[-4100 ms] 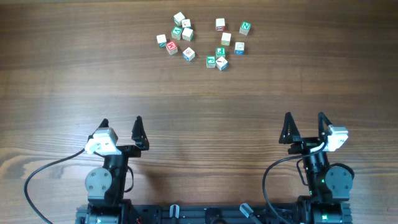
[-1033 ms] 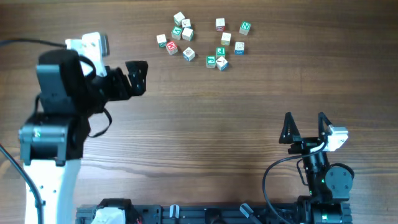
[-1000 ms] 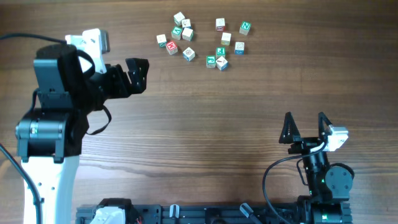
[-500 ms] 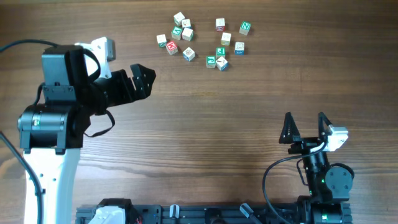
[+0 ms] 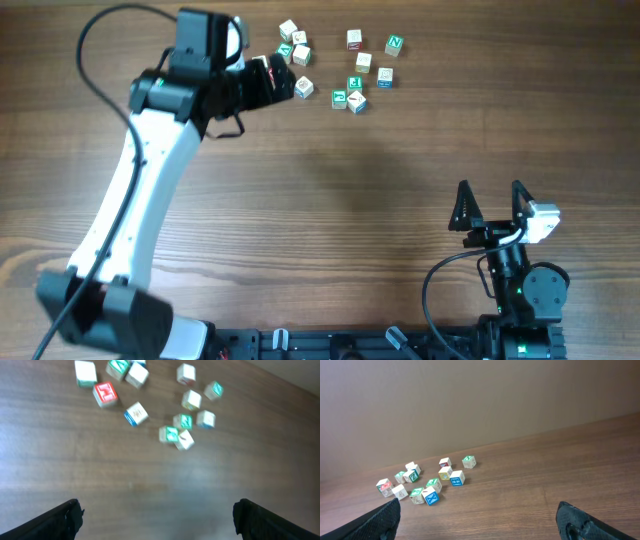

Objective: Form a circle
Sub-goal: 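Reach the left gripper forward to the block cluster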

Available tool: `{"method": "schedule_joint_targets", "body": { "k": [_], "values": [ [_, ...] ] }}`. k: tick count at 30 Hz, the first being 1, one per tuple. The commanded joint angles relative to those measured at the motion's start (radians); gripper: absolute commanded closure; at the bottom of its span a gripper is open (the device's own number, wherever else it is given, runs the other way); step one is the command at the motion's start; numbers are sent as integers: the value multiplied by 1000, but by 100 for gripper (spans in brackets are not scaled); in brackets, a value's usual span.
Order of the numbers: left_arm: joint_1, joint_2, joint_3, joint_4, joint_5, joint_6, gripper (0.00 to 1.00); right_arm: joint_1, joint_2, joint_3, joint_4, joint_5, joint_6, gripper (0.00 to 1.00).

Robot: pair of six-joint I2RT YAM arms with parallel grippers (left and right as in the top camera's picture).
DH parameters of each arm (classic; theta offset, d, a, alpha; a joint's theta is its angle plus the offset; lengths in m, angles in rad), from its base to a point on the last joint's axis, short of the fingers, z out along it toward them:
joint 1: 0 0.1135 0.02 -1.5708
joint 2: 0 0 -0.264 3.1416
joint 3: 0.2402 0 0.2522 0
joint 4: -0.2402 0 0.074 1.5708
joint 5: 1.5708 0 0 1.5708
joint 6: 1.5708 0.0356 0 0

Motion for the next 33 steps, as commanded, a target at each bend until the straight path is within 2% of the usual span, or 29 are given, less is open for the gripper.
{"method": "schedule_joint_targets", "body": {
  "k": [1, 3, 8, 13, 16, 23, 27, 29, 31, 33],
  "values": [
    [-6, 109, 72, 60, -193, -22, 1, 4, -6, -1, 5, 6, 8, 0],
    [-6, 223, 72, 189, -219, -46, 1, 4, -6, -1, 5, 6, 8, 0],
    [-6, 422, 72, 367, -224, -179, 0, 4, -6, -1, 5, 6, 8, 0],
    [-21, 520, 72, 497, -229, -187, 1, 4, -6, -1, 5, 6, 8, 0],
    [-30, 563, 72, 510, -298, -234, 2, 4, -6, -1, 5, 6, 8, 0],
    [-29, 634, 72, 557, -311, -238, 5, 4, -6, -1, 5, 6, 8, 0],
    [-28, 652, 72, 578, -351, -238, 10, 4, -6, -1, 5, 6, 8, 0],
    [-28, 663, 72, 586, -351, -238, 21, 4, -6, -1, 5, 6, 8, 0],
    [-28, 680, 72, 590, -351, -238, 27, 4, -6, -1, 5, 6, 8, 0],
    [-28, 699, 72, 588, -351, -238, 26, 4, -6, -1, 5, 6, 8, 0]
  ]
}}
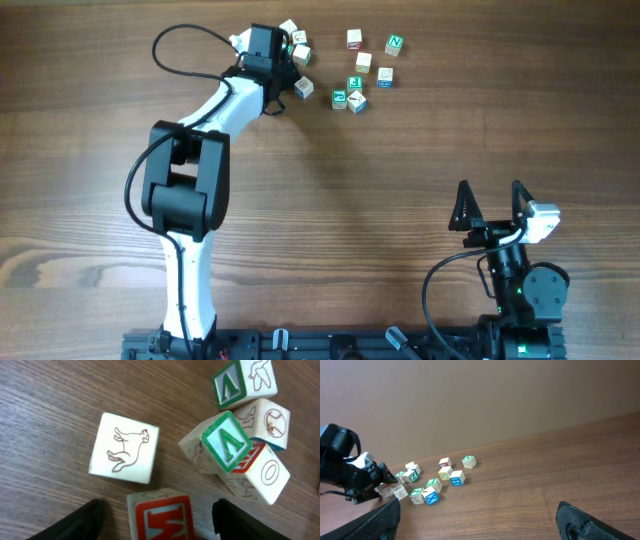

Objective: Form a circle
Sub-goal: 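Reach the left gripper forward to the block cluster, then grasp the red M block with the left gripper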

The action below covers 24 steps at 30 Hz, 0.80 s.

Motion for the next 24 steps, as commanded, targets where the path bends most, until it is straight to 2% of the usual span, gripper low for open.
{"method": "schedule_joint_targets", "body": {
  "k": [1, 2, 5, 7, 11, 15, 19, 21, 24],
  "values": [
    [0, 55, 8, -5, -13, -2, 25, 4, -6, -1, 5, 6, 8, 0],
    [0, 55, 8, -5, -13, 0, 28, 4, -6, -1, 5, 6, 8, 0],
    [0, 55, 8, -22, -13, 9, 51, 4, -6, -1, 5, 6, 8, 0],
    [0, 55, 8, -38, -13, 35, 57, 4, -6, -1, 5, 6, 8, 0],
    [1, 9, 9, -98, -13, 106, 65, 4, -6, -1, 5, 6, 8, 0],
    [1, -110, 9, -217, -13, 141, 65, 4, -6, -1, 5, 6, 8, 0],
    [0, -229, 9, -470, -13, 140, 68, 4, -6, -1, 5, 6, 8, 0],
    [0, -254, 9, -625, -12, 137, 68, 4, -6, -1, 5, 6, 8, 0],
    [0, -254, -2, -799, -12, 136, 75, 4, -6, -1, 5, 6, 8, 0]
  ]
}}
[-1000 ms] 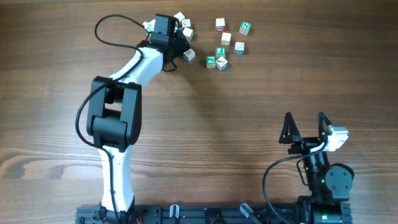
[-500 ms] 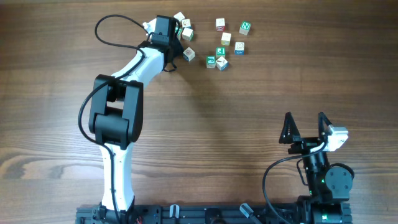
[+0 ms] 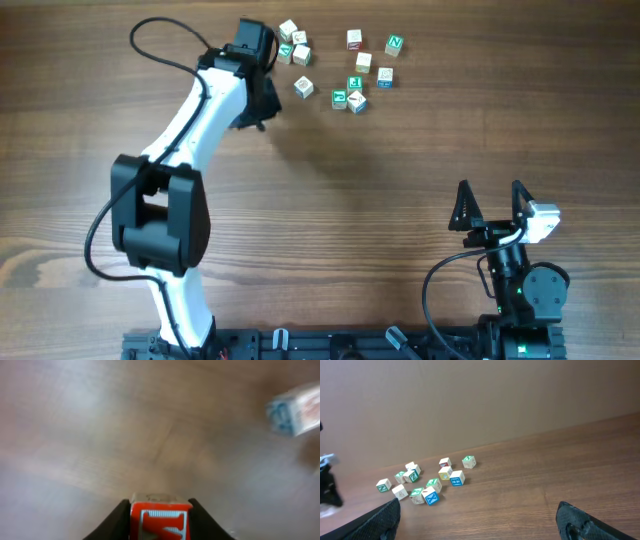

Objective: Form a circle
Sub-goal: 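Grasp the red M block with the left gripper, then carry the red M block left and place it on the table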

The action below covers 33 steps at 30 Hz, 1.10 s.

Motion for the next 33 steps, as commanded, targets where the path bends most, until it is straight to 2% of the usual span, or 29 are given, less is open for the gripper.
{"method": "schedule_joint_targets", "body": {
  "k": [1, 4, 6, 9, 13, 18, 20, 22, 24, 25, 27, 30, 33],
  "values": [
    [0, -6, -22, -113, 2, 7, 77, 4, -6, -1, 5, 6, 8, 0],
    [0, -6, -63, -149, 1, -2, 79, 4, -6, -1, 5, 6, 8, 0],
    [1, -6, -115, -152, 1, -50, 80, 4, -6, -1, 5, 6, 8, 0],
    [1, -9, -206, -152, 1, -138, 96, 4, -6, -1, 5, 6, 8, 0],
    [1, -64, -245, -182, 2, -160, 96, 4, -6, -1, 5, 6, 8, 0],
    [1, -436, -245, -218, -5, -163, 92, 4, -6, -1, 5, 6, 8, 0],
    [1, -642, -245, -204, -91, -163, 90, 4, -6, -1, 5, 6, 8, 0],
    [1, -774, -272, -166, -168, -162, 85, 4, -6, -1, 5, 6, 8, 0],
    [1, -824, -338, -138, -172, -163, 83, 4, -6, -1, 5, 6, 8, 0],
    [1, -840, -420, -103, -177, -183, 79, 4, -6, -1, 5, 6, 8, 0],
    [1, -832, -639, 49, -189, -300, 73, 4, -6, -1, 5, 6, 8, 0],
    [1, -805, -881, 274, -185, -360, 73, 4, -6, -1, 5, 6, 8, 1],
    [1, -788, -951, 337, -186, -360, 74, 4, -6, -1, 5, 6, 8, 0]
  ]
}}
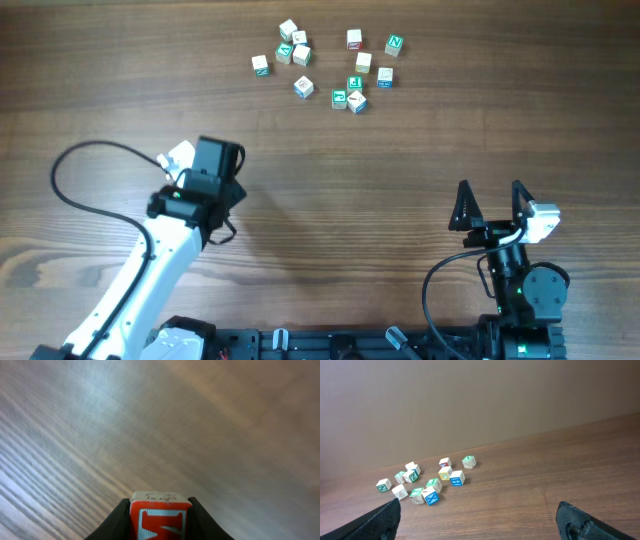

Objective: Form a circle
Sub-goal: 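Carry the red M block left and place it on the table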

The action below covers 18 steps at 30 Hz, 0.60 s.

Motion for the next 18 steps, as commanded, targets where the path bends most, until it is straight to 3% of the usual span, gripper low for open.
{"method": "schedule_joint_targets", "body": {
  "k": [1, 5, 9, 11, 13, 18],
  "values": [
    [0, 7, -43, 58, -28, -39, 74, 4, -6, -1, 5, 6, 8, 0],
    [0, 66, -43, 168, -77, 24, 73, 4, -6, -1, 5, 6, 8, 0],
    [12, 216, -42, 328, -33, 193, 62, 4, -6, -1, 5, 6, 8, 0],
    [67, 242, -42, 288, -12, 166, 63, 4, -6, -1, 5, 6, 8, 0],
    [146, 242, -42, 221, -5, 58, 69, 4, -6, -1, 5, 6, 8, 0],
    [286, 242, -42, 253, 191, 98, 68, 4, -6, -1, 5, 6, 8, 0]
  ]
}}
